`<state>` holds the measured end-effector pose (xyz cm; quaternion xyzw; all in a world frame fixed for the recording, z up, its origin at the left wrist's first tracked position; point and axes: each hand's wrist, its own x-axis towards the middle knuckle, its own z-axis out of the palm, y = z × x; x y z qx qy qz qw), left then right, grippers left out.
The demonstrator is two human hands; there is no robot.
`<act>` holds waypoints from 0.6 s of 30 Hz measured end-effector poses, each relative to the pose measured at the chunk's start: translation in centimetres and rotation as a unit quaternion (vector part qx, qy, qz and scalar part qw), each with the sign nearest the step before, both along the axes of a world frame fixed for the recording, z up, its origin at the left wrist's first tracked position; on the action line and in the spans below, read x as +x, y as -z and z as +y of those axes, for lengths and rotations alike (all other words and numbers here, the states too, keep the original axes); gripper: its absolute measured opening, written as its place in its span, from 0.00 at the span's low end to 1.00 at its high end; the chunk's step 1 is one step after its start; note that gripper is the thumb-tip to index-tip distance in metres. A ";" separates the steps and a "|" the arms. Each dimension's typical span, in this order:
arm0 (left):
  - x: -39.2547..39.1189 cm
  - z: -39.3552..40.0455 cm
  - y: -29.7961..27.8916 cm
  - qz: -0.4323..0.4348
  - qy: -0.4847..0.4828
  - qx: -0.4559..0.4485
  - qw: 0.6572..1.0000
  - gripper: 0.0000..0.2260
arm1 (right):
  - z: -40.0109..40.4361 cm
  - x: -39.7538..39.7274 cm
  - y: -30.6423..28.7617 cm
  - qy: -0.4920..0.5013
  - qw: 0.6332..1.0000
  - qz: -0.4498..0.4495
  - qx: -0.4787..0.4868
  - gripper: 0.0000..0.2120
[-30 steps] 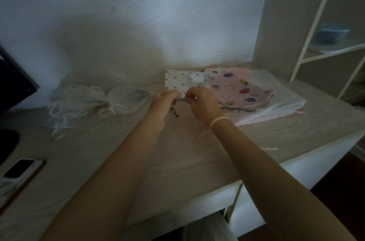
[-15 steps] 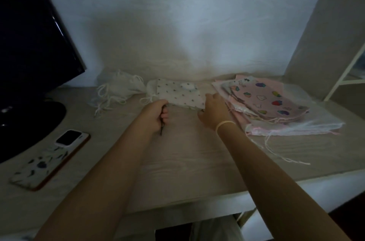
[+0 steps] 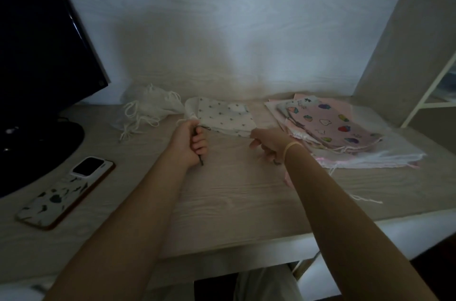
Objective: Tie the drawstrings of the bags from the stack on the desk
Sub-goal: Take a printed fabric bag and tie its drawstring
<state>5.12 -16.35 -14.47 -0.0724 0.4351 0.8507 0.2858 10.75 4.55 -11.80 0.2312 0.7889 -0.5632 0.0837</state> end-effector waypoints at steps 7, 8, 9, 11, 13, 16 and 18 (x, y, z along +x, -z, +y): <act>-0.6 -0.6 1.1 -0.053 -0.221 0.076 0.971 0.15 | 2.1 -0.3 1.0 0.216 0.954 0.141 -0.153 0.11; -0.6 -0.6 1.0 -0.042 -0.243 0.047 0.968 0.15 | 2.2 -0.3 1.1 0.227 0.951 0.157 -0.139 0.10; -0.7 -0.4 0.9 -0.022 -0.260 0.004 0.965 0.14 | 2.1 -0.3 1.1 0.232 0.949 0.172 -0.122 0.09; -0.6 0.3 0.1 0.038 -0.284 -0.097 0.953 0.15 | 1.6 -0.3 1.0 0.220 0.950 0.207 -0.077 0.06; -0.5 0.8 -0.9 0.116 -0.271 -0.254 0.921 0.18 | 0.8 -0.3 0.7 0.180 0.950 0.253 -0.041 0.05; 0.0 1.9 -2.2 0.196 -0.217 -0.363 0.885 0.13 | -0.2 -0.5 0.1 0.116 0.946 0.301 -0.028 0.11; 0.5 2.8 -2.6 0.234 -0.170 -0.315 0.904 0.07 | -1.1 -0.6 -0.4 0.071 0.946 0.312 -0.050 0.11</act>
